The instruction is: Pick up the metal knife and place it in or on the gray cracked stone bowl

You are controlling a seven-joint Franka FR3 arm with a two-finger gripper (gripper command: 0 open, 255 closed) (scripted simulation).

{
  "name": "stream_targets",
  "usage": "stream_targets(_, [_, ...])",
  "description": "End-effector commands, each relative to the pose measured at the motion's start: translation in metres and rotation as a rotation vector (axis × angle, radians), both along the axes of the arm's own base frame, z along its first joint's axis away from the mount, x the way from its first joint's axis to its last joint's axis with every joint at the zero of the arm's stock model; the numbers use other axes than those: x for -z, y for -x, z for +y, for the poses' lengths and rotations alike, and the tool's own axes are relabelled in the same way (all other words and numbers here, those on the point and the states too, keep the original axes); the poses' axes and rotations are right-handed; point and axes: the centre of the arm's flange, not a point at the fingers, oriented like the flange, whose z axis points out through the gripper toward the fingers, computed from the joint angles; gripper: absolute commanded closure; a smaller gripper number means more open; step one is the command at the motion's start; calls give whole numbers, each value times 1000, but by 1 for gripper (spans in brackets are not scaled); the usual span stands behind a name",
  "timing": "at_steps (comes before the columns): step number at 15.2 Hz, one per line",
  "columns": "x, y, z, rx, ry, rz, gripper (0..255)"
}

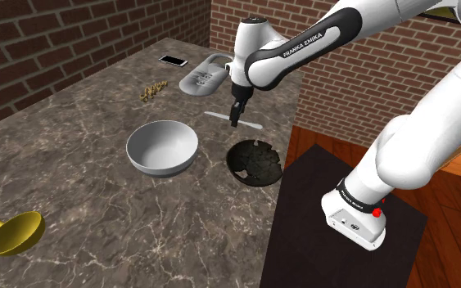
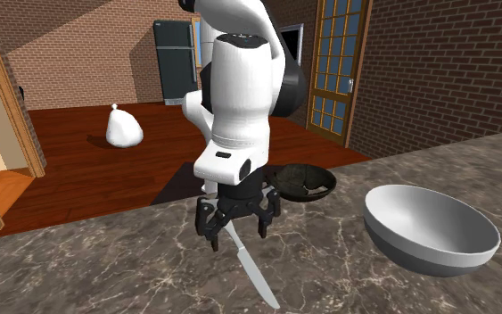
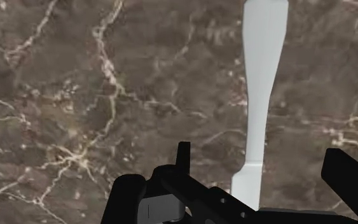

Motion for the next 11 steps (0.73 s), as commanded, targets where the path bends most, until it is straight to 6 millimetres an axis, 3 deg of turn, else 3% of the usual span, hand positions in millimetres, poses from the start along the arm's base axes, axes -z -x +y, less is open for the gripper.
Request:
stream_targets(1, [0,0,0,0,0,0,0])
stream_targets(3, [0,0,0,0,0,0,0])
stream_targets(4, [0,0,0,0,0,0,255])
stream_targets(11, [0,0,-1,0,0,0,255])
